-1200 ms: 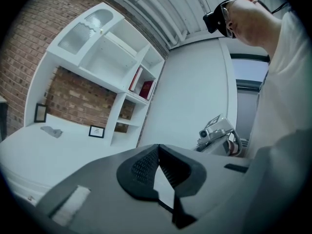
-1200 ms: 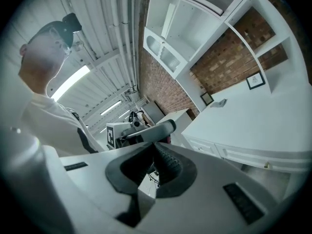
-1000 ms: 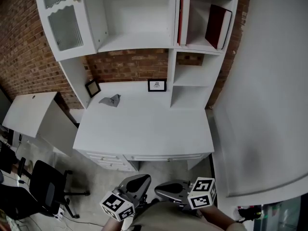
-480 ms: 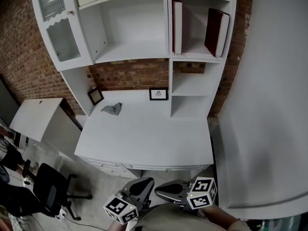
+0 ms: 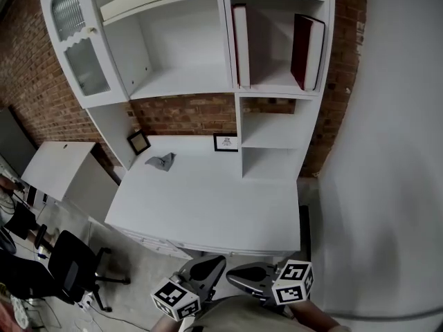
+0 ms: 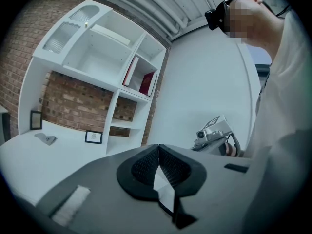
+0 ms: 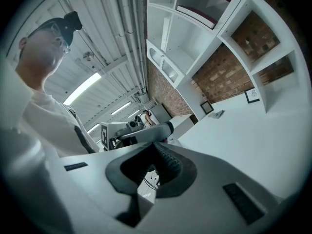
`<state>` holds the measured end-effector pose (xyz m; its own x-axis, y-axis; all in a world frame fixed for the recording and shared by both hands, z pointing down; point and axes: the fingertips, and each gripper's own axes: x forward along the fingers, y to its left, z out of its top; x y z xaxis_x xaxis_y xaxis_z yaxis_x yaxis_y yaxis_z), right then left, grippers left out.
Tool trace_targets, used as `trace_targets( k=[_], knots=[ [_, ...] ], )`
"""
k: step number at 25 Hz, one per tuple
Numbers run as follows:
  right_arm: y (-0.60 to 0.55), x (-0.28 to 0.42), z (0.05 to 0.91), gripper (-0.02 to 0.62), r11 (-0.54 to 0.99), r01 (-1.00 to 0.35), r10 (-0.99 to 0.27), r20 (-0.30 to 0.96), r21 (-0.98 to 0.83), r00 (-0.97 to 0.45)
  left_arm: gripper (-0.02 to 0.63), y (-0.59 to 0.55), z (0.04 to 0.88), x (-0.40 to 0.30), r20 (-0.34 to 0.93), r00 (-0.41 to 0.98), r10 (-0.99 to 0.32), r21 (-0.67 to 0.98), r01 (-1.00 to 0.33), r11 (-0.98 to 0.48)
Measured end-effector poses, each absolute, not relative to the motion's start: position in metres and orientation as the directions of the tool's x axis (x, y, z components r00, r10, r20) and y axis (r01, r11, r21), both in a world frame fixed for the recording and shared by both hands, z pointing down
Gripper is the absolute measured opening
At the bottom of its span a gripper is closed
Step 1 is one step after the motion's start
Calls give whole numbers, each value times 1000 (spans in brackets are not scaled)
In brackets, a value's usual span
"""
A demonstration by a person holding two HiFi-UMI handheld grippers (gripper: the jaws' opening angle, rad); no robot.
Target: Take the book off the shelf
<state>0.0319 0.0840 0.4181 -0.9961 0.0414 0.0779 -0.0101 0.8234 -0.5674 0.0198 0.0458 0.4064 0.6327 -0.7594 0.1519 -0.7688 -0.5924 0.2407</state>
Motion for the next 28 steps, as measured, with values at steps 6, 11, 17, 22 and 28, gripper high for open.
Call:
trace_targets(
  k=[6, 11, 17, 22, 28],
  knots=[
    [64, 71, 424, 8, 800, -12, 34, 66, -599, -997, 5, 24, 410, 56, 163, 624, -765, 259, -775, -577],
    [52, 83, 431, 8, 793, 6, 59, 68, -610, -996, 5, 14, 411, 68, 169, 595, -786, 263, -795, -546],
    [51, 85, 436, 8, 774, 55, 134, 79, -631, -988, 5, 7, 414, 65, 187, 539, -821, 272, -831, -484],
    [49, 71, 444, 8, 768, 45, 148, 109, -639, -983, 5, 0, 417, 46, 184, 529, -828, 283, -835, -471],
    [30, 47, 447, 8, 791, -52, 62, 164, -610, -985, 5, -15, 421, 11, 152, 559, -815, 305, -811, -499]
  ],
)
